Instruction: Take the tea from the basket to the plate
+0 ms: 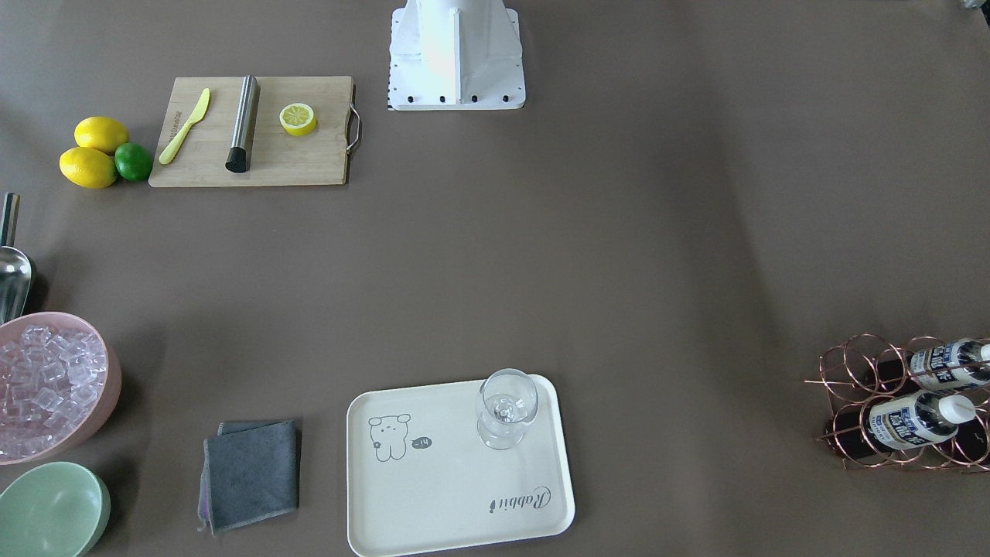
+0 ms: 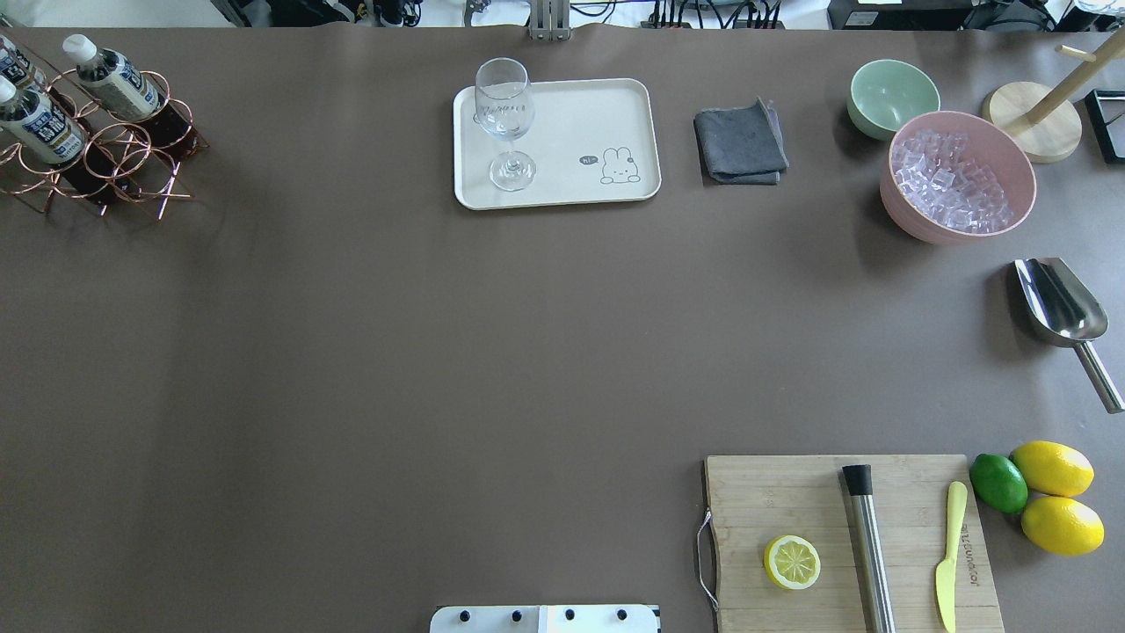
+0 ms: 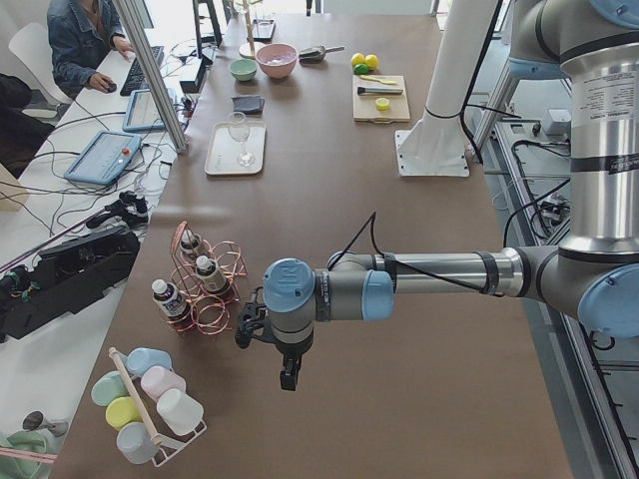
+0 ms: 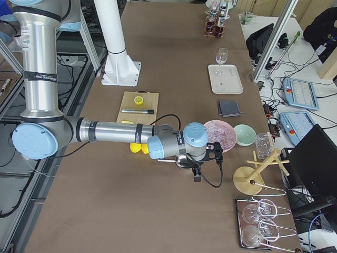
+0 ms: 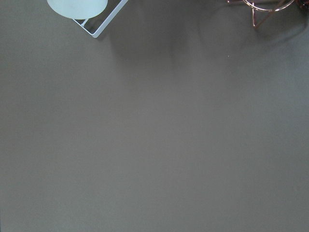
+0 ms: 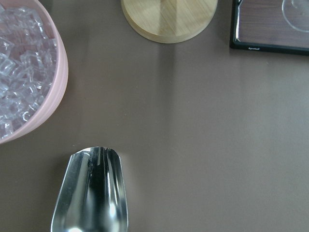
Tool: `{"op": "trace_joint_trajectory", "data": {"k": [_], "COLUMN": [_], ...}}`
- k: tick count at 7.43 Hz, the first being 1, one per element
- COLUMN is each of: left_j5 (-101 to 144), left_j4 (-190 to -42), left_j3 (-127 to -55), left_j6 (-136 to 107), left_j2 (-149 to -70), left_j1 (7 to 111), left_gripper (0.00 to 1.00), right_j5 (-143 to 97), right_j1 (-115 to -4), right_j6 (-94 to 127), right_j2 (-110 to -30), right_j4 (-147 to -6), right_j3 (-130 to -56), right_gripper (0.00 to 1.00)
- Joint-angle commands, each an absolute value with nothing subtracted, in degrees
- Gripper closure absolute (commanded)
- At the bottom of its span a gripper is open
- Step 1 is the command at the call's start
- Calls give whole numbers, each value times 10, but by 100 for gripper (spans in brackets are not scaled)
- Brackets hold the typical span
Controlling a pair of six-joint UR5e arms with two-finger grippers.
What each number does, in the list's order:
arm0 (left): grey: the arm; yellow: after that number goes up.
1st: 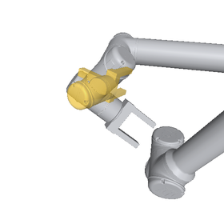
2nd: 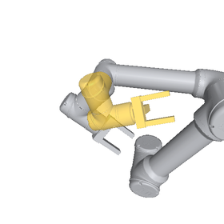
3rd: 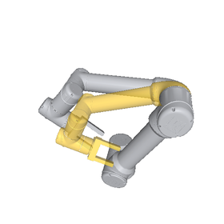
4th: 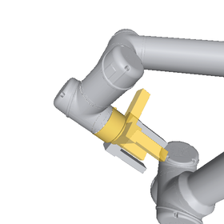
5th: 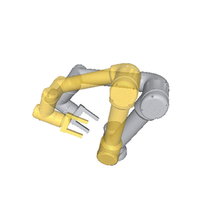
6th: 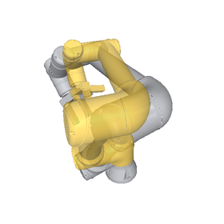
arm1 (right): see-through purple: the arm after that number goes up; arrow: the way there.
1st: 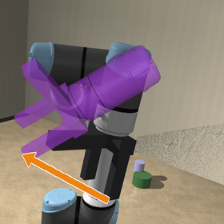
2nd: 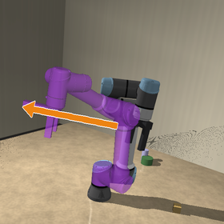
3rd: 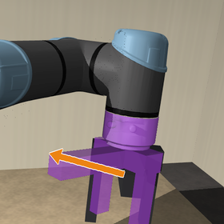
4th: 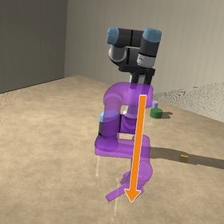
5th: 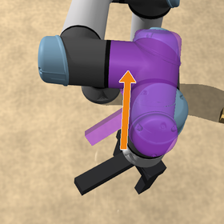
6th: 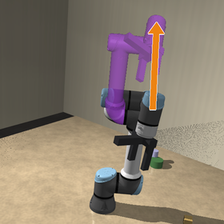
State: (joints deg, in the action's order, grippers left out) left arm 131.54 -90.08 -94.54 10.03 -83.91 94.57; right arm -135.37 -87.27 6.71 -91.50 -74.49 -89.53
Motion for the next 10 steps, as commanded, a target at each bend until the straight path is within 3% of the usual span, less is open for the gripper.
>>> {"op": "trace_joint_trajectory", "data": {"k": [1,4,10], "left_j5": [1317,1345,1357], "left_j4": [-890,-775,-717], "left_j3": [-960,-1016,-969], "left_j6": [99,-72,-753], "left_j2": [-838,-853,-1031], "left_j1": [968,976,930], "left_gripper": [2,1,1], "right_j5": [-1408,-1424,-1411], "right_j1": [-872,-824,-694], "right_j6": [69,69,201], "right_j2": [-913,-907,-818], "right_j4": [-674,-643,-555], "right_j3": [-896,-934,-930], "right_gripper": [0,0,0]}}
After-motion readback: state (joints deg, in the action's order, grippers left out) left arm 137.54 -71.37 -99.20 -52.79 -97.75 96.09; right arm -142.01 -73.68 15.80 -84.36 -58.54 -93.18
